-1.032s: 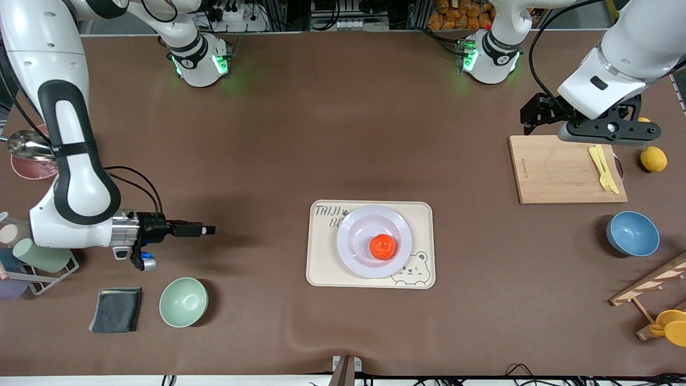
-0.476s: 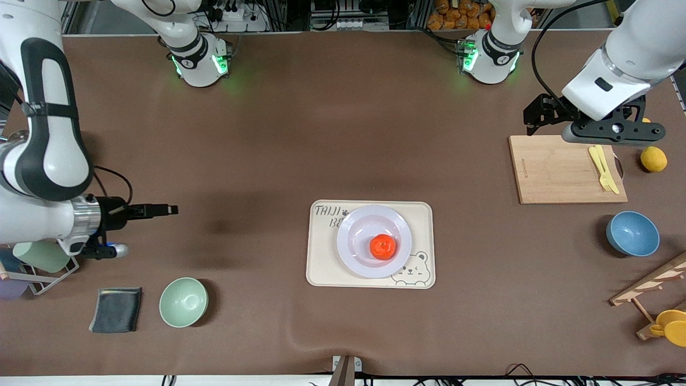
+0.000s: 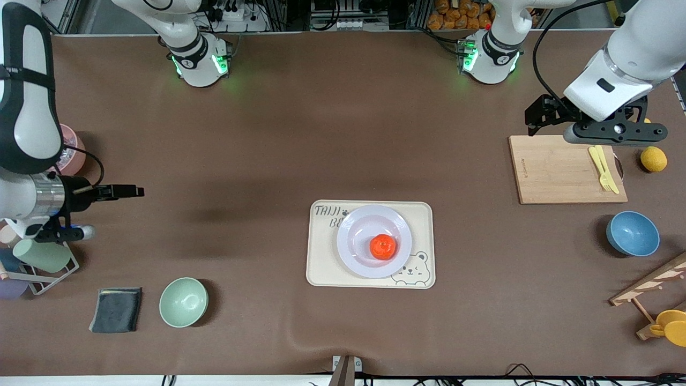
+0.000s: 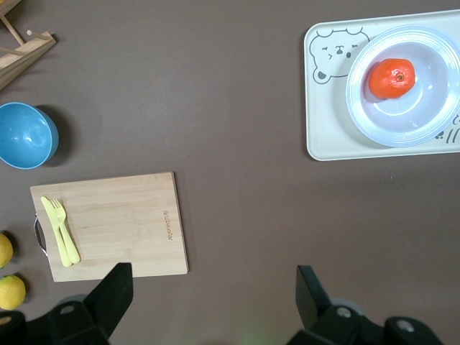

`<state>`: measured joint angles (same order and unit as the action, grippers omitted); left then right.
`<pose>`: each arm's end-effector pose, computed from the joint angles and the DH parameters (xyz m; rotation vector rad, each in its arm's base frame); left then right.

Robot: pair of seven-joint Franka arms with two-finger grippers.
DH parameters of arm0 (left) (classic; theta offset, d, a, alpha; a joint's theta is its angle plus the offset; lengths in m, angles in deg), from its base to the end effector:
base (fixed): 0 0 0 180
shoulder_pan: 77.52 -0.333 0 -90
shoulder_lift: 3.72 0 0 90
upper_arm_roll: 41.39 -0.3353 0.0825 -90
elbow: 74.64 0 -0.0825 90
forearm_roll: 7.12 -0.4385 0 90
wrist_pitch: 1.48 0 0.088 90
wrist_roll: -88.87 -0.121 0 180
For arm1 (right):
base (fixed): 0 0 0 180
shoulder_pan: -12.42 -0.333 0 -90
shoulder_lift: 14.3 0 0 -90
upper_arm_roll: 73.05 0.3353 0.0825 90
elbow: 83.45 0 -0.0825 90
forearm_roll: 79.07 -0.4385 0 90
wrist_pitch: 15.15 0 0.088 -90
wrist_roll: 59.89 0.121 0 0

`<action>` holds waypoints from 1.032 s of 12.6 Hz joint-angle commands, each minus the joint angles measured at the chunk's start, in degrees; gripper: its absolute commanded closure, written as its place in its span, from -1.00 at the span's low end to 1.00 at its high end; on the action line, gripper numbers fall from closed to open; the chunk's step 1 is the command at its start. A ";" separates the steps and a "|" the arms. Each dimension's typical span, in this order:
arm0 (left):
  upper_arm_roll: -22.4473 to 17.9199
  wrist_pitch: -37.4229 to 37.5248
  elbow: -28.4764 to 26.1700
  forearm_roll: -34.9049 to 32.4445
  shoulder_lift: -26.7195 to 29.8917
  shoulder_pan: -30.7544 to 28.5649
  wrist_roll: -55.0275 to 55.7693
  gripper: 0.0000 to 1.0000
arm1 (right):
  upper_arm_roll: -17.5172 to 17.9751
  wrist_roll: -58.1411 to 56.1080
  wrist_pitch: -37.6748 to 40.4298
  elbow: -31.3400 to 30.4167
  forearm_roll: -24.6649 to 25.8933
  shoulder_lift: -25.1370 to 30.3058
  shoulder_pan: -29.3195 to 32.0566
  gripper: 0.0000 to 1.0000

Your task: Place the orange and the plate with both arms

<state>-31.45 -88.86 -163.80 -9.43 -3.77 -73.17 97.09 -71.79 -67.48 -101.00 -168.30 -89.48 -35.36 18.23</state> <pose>0.5868 -0.1442 0.6331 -3.0915 0.1621 0.0363 0.6831 -0.0331 0.4338 -2.8774 -0.0490 0.4768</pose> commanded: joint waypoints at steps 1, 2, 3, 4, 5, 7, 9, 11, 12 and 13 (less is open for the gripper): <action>-0.01 0.98 0.57 0.98 0.05 -0.39 0.13 -1.00 | 0.94 0.91 -4.40 -12.75 1.71 10.30 0.87 -1.00; -0.01 0.98 0.57 0.90 0.05 -0.22 0.05 -1.00 | 0.94 0.92 -6.94 -17.23 1.63 13.99 0.78 -1.00; -0.01 0.98 0.57 0.72 -0.04 -0.22 0.04 -1.00 | 0.94 0.92 -8.97 -21.28 1.62 17.16 0.78 -1.00; -0.01 0.98 0.57 0.55 -0.13 -0.31 0.04 -1.00 | 0.94 1.00 -11.07 -24.89 1.62 20.24 0.78 -1.00; -0.10 0.98 0.57 0.55 -0.04 -0.39 -0.04 -1.00 | 0.94 0.92 -13.53 -28.15 1.71 22.88 0.78 -1.00; -0.19 0.98 0.57 0.81 -0.04 -0.40 -0.13 -1.00 | 0.94 1.00 -15.57 -30.98 1.71 25.09 0.78 -1.00; -0.10 0.98 0.57 0.81 -0.13 -0.31 0.13 -1.00 | 1.03 1.79 -15.49 -30.47 1.71 25.80 0.69 -1.00; -0.10 0.98 0.57 0.90 -0.13 -0.22 -0.13 -1.00 | 1.29 4.15 -14.79 -25.74 1.71 25.37 0.52 -1.00; -0.10 0.98 0.57 0.46 -0.13 -0.22 -0.13 -1.00 | 1.46 6.34 -14.61 -23.28 1.89 25.10 0.08 -1.00; -0.19 0.98 0.57 0.46 -0.04 -0.39 -0.22 -1.00 | 1.55 8.19 -14.70 -20.39 3.54 24.67 -0.36 -1.00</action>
<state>-31.65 -88.83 -163.83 -9.43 -3.83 -73.18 97.09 -71.05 -63.48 -116.43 -193.39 -88.61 -10.69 18.21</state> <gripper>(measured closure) 0.000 0.000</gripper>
